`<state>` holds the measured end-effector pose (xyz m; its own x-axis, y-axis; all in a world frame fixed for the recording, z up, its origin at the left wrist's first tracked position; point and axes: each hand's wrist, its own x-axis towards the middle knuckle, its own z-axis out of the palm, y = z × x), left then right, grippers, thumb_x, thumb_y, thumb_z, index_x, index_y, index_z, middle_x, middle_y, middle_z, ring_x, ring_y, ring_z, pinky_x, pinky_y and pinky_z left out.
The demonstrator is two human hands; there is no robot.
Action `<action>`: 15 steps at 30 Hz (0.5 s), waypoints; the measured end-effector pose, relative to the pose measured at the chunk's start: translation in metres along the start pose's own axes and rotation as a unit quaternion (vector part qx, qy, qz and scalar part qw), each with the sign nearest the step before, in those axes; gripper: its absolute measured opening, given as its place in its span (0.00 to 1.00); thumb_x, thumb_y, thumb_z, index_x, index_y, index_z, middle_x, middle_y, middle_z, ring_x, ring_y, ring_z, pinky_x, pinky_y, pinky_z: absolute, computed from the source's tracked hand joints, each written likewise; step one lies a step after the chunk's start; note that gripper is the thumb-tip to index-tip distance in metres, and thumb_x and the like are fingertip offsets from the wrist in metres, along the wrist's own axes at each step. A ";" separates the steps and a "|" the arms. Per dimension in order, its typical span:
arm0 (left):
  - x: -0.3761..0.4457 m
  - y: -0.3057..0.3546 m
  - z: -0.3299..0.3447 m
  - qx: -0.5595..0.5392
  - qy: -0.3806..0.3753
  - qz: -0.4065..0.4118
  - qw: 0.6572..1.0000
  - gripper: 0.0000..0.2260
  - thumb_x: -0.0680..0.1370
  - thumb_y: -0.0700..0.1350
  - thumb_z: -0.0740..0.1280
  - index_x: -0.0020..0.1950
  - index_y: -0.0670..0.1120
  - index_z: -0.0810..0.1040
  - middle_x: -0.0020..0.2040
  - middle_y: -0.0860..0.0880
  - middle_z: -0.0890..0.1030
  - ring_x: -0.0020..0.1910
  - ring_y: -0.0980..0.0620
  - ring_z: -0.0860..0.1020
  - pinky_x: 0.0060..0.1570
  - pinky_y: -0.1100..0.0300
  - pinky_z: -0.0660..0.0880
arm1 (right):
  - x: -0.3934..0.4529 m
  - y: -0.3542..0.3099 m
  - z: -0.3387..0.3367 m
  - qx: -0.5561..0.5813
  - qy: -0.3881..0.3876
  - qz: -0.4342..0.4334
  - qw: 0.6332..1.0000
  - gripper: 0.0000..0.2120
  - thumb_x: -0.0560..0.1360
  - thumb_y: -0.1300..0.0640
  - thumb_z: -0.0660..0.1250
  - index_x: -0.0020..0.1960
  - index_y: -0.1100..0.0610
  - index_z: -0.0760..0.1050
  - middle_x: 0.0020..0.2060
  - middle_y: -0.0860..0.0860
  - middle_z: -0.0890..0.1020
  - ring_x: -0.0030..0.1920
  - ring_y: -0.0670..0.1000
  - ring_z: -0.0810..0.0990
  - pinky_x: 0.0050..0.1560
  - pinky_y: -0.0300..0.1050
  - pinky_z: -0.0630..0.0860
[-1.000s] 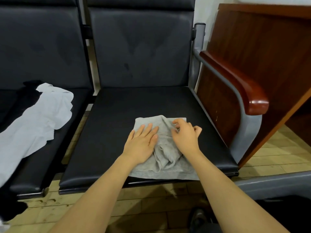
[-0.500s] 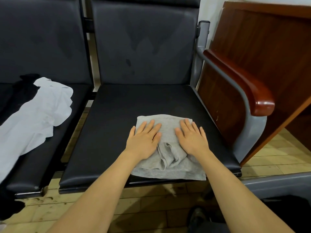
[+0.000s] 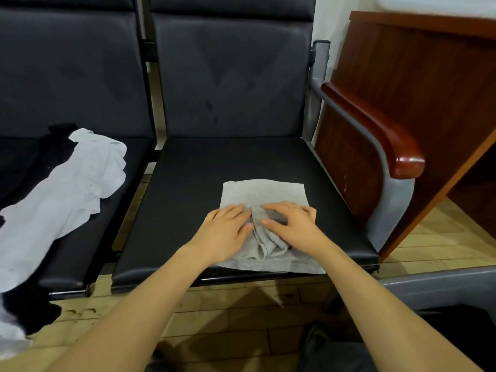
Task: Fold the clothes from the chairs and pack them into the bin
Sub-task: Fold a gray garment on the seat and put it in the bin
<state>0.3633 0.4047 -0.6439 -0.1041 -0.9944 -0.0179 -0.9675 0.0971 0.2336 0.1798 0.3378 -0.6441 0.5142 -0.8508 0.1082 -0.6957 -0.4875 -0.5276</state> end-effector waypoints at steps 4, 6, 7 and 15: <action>-0.022 0.008 0.000 0.040 -0.070 0.005 0.997 0.28 0.81 0.60 0.46 0.78 0.50 0.45 0.78 0.51 0.43 0.76 0.54 0.42 0.73 0.56 0.42 | -0.010 -0.006 0.005 -0.044 -0.006 0.021 0.999 0.21 0.76 0.41 0.62 0.68 0.45 0.69 0.59 0.44 0.71 0.63 0.47 0.65 0.60 0.43 0.49; -0.028 0.009 0.003 0.061 -0.073 0.006 0.995 0.29 0.81 0.61 0.44 0.78 0.49 0.42 0.78 0.50 0.40 0.76 0.53 0.39 0.73 0.56 0.41 | -0.012 -0.011 0.011 -0.043 0.033 0.006 0.999 0.13 0.76 0.45 0.64 0.59 0.47 0.75 0.54 0.45 0.72 0.59 0.48 0.66 0.56 0.41 0.49; -0.029 0.010 0.005 0.065 -0.067 0.006 0.996 0.29 0.81 0.61 0.44 0.78 0.49 0.42 0.78 0.50 0.40 0.76 0.53 0.39 0.73 0.56 0.41 | -0.013 -0.014 0.013 -0.034 0.059 -0.006 0.998 0.09 0.76 0.47 0.65 0.54 0.49 0.76 0.52 0.45 0.72 0.57 0.47 0.68 0.54 0.40 0.49; -0.032 0.012 0.003 -0.020 0.011 0.043 0.999 0.24 0.82 0.56 0.47 0.76 0.47 0.58 0.76 0.50 0.59 0.75 0.52 0.57 0.73 0.55 0.54 | -0.046 -0.012 -0.011 0.153 0.157 0.004 0.976 0.09 0.77 0.41 0.62 0.51 0.44 0.74 0.33 0.47 0.78 0.52 0.39 0.72 0.57 0.30 0.52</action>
<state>0.3542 0.4379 -0.6436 -0.1811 -0.9832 0.0245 -0.9450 0.1809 0.2726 0.1591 0.3804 -0.6331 0.2965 -0.8959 0.3308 -0.4919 -0.4401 -0.7512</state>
